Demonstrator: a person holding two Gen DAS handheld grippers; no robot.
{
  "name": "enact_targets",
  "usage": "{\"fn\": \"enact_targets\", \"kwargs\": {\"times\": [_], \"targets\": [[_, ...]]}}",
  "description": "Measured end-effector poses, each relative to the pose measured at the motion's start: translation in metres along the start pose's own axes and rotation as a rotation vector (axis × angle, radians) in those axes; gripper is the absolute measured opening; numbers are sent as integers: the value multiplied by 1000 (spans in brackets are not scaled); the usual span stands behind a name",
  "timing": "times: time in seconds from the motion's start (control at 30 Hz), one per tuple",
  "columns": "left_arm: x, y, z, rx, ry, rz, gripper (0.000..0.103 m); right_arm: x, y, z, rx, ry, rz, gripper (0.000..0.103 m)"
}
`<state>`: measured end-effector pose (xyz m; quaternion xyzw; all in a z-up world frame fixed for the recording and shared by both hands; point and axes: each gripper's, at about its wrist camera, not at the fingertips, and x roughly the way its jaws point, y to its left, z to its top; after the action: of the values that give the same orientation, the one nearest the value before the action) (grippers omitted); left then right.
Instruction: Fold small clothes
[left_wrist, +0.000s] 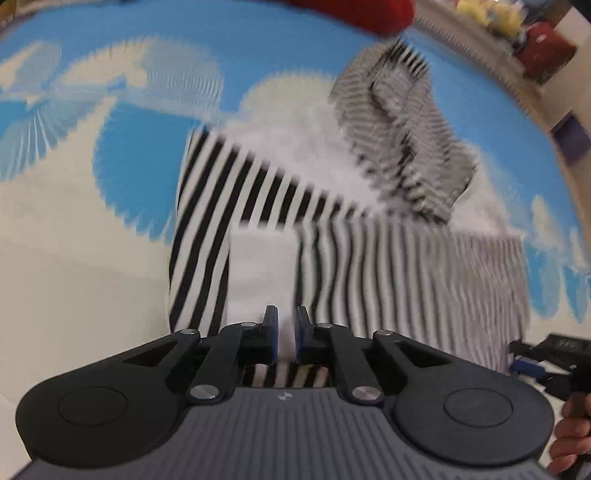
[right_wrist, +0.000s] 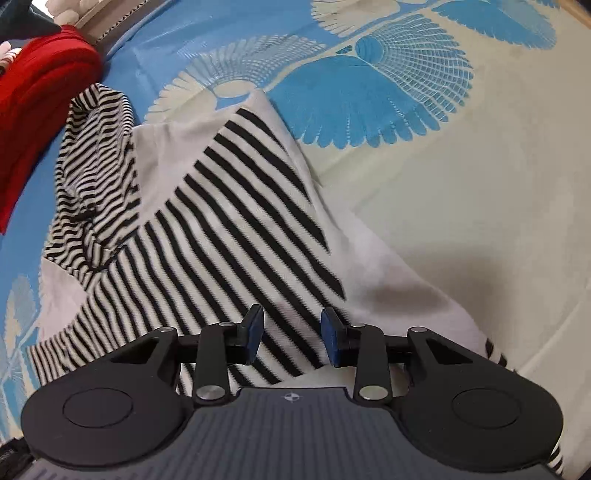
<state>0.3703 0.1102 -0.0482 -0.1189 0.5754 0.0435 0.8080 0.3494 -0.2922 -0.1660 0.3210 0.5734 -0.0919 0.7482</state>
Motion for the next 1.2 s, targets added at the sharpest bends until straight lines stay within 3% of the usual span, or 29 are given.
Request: {"fn": "enact_targets", "kwargs": {"times": [0.1,0.23,0.33,0.47,0.57,0.63,0.87,1.03,1.2], "targets": [[22,9,-8,-25,66,41,14,10,-8,0,22,33,3,35],[14,9,-5,-30,33,28,16,-3,-3,0,13,7,31,36],[7,4,-4,-2,-13,14,26,-6,0,2,-22,-15,32,39],[27,8,-8,-14,44,75,26,9,-17,3,44,43,18,39],[21,5,-4,-7,26,82,26,-2,-10,3,16,3,8,39],[11,2,0,-7,-12,62,27,-13,0,3,-39,-48,14,39],[-11,-12,7,64,-138,100,28,-46,44,0,-439,-257,-40,45],[-34,-19,15,96,-268,92,28,-56,53,-1,-500,-266,-14,45],[-57,-34,16,199,-406,122,28,-61,59,3,-527,-271,4,45]]}}
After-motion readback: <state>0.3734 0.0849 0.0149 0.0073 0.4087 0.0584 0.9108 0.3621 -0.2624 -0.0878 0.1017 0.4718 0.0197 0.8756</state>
